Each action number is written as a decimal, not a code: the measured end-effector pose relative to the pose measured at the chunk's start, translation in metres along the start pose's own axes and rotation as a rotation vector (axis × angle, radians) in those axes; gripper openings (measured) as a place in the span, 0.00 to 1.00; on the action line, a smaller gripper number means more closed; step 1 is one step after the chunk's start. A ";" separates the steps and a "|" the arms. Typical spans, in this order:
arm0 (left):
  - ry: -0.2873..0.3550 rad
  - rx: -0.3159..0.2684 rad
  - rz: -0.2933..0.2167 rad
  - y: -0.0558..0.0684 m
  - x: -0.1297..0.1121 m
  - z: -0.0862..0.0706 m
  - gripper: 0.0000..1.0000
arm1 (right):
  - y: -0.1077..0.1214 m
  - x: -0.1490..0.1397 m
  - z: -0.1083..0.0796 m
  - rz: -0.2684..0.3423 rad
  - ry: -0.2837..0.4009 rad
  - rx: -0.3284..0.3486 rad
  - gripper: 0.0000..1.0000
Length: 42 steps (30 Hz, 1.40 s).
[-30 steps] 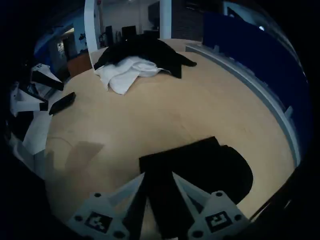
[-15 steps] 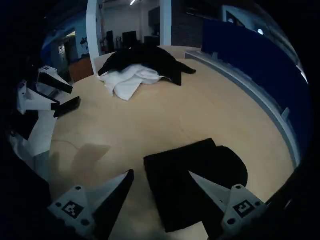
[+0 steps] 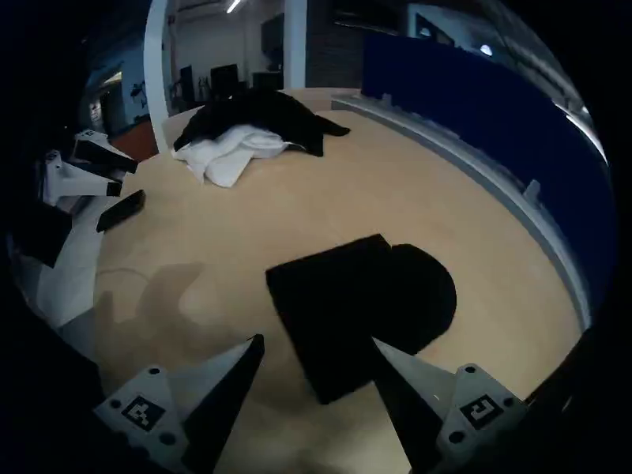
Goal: Fold towel
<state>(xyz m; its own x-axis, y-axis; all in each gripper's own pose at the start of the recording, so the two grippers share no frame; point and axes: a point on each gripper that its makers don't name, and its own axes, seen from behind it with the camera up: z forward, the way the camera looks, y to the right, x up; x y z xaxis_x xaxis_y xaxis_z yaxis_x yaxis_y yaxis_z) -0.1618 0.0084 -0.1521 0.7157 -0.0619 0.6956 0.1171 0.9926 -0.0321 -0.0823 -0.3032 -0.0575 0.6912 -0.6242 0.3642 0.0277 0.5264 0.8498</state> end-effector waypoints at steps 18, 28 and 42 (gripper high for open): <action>-0.003 -0.008 0.008 0.006 -0.002 0.001 0.80 | 0.009 -0.049 -0.003 0.116 -0.058 -0.086 0.74; -0.004 -0.007 0.006 0.004 -0.003 0.002 0.80 | 0.008 -0.058 0.003 0.133 -0.073 -0.083 0.44; -0.004 -0.012 0.011 0.006 -0.001 0.006 0.80 | 0.012 -0.056 0.000 0.136 -0.069 -0.088 0.11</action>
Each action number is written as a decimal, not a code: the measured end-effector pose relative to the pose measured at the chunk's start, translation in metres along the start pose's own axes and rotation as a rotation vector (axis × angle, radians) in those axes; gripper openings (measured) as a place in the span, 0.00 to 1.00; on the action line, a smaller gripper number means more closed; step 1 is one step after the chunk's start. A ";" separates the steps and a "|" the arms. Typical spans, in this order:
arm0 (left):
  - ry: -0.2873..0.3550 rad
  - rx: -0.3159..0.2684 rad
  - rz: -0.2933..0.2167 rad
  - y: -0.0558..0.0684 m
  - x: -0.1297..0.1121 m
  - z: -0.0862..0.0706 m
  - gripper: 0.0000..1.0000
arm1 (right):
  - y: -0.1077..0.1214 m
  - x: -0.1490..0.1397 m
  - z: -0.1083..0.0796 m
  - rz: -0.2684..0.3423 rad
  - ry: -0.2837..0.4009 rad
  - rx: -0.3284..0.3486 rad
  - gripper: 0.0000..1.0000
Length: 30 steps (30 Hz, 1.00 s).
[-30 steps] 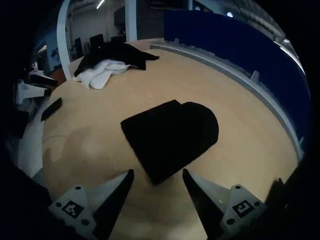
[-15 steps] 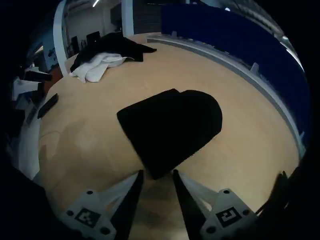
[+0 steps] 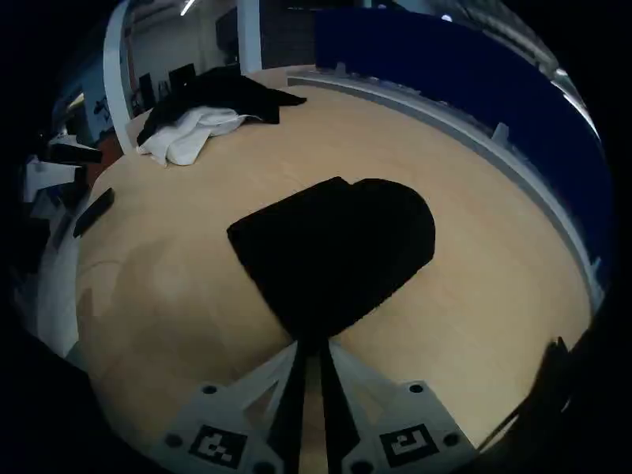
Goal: Fold towel
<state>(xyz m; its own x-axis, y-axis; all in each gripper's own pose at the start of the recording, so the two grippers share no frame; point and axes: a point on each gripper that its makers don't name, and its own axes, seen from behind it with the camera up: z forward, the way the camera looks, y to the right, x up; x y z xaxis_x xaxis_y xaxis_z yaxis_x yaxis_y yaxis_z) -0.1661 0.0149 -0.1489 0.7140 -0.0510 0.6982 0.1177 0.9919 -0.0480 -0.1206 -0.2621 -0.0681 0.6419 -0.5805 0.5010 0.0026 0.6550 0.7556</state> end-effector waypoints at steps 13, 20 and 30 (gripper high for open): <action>0.011 -0.007 0.007 0.003 0.005 0.002 0.80 | 0.017 0.030 -0.017 -0.027 0.046 -0.016 0.08; 0.030 -0.015 0.019 0.007 0.016 0.002 0.80 | 0.025 0.069 -0.039 -0.059 0.108 -0.025 0.08; 0.067 -0.031 0.040 0.012 0.038 -0.002 0.80 | 0.038 0.125 -0.083 -0.098 0.201 -0.048 0.08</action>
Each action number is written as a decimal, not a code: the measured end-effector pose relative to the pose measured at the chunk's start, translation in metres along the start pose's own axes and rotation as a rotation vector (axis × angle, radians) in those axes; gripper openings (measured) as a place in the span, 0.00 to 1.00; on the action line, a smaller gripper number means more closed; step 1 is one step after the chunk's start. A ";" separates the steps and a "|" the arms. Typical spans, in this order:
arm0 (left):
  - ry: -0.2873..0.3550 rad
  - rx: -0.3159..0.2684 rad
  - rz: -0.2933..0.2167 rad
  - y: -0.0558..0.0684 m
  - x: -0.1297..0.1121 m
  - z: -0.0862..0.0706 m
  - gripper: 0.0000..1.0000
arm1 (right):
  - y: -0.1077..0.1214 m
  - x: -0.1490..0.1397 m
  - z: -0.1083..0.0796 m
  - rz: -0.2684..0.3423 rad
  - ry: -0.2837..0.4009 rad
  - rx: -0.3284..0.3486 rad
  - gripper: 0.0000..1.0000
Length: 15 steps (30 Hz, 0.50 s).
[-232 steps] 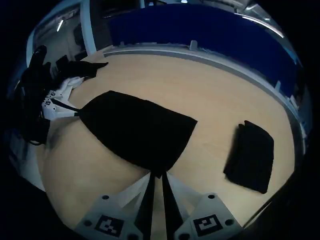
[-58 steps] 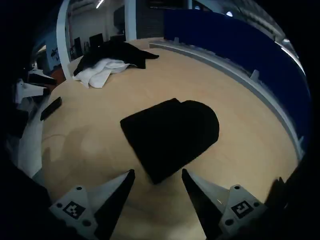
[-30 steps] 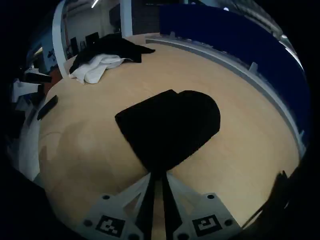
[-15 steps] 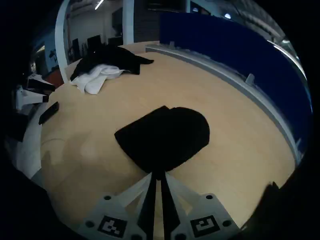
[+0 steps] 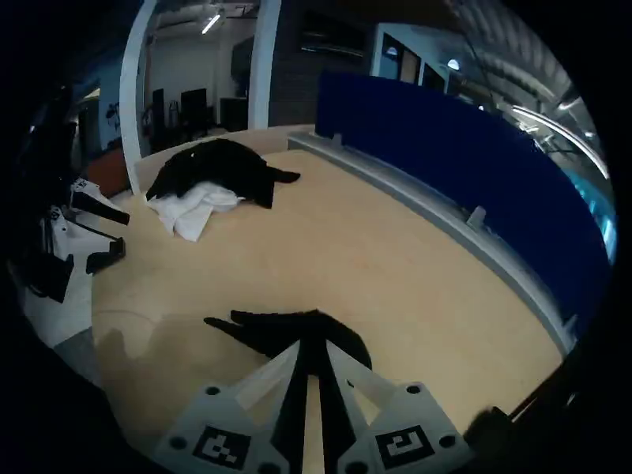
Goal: Fold towel
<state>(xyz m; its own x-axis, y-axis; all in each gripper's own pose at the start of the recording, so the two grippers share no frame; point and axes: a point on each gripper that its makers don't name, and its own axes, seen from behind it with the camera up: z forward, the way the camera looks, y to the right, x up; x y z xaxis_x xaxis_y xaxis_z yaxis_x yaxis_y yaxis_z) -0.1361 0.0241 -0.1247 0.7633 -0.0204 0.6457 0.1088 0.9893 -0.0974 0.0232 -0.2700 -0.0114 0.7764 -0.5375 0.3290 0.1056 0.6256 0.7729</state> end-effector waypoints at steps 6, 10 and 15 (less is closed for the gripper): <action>0.018 -0.008 0.014 0.004 0.010 -0.002 0.80 | 0.013 0.018 -0.018 -0.003 0.029 -0.024 0.08; 0.026 -0.018 0.020 0.009 0.014 -0.002 0.81 | 0.021 0.022 -0.027 -0.001 0.036 -0.034 0.08; 0.031 -0.026 0.028 0.014 0.018 -0.001 0.80 | 0.030 0.021 -0.035 0.005 0.039 -0.046 0.08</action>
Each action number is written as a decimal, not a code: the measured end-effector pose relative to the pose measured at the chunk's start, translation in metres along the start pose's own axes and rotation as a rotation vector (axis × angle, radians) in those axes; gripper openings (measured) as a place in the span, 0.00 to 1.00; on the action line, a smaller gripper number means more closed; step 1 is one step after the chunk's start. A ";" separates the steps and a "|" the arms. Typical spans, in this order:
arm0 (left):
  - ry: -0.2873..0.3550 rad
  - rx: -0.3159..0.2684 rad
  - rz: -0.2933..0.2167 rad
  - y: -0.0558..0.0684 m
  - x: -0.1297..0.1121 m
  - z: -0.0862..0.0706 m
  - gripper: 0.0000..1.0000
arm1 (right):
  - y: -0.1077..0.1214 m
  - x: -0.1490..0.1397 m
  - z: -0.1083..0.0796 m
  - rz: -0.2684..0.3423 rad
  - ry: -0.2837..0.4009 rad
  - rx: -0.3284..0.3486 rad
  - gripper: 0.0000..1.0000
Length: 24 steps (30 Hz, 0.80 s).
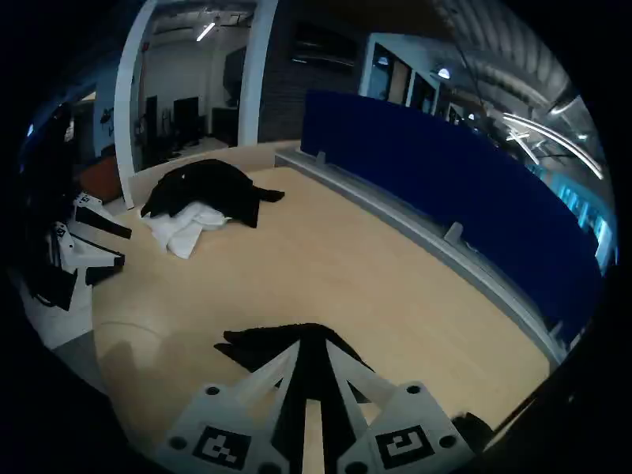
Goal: Fold towel
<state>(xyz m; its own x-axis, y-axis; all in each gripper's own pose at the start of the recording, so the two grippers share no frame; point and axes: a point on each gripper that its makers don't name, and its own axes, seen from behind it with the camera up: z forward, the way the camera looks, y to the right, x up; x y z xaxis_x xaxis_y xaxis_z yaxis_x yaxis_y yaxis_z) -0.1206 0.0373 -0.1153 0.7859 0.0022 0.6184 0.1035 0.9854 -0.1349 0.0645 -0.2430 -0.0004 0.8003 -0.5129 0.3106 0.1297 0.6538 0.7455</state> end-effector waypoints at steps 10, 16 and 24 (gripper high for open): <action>0.001 -0.011 0.001 0.006 0.007 0.006 0.80 | 0.038 -0.003 -0.020 0.042 0.013 -0.030 0.08; -0.002 -0.015 0.009 0.012 0.010 0.010 0.80 | 0.072 -0.010 -0.035 0.046 0.009 -0.068 0.08; -0.005 -0.027 0.017 0.024 0.013 0.017 0.80 | 0.128 -0.024 -0.054 0.084 0.001 -0.122 0.08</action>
<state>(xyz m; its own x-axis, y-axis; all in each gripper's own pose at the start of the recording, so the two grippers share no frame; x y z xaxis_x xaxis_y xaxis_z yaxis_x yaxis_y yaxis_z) -0.1179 0.0643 -0.0971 0.7843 0.0201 0.6200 0.1062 0.9804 -0.1662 0.0934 -0.1171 0.0556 0.8117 -0.4533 0.3683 0.1327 0.7573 0.6395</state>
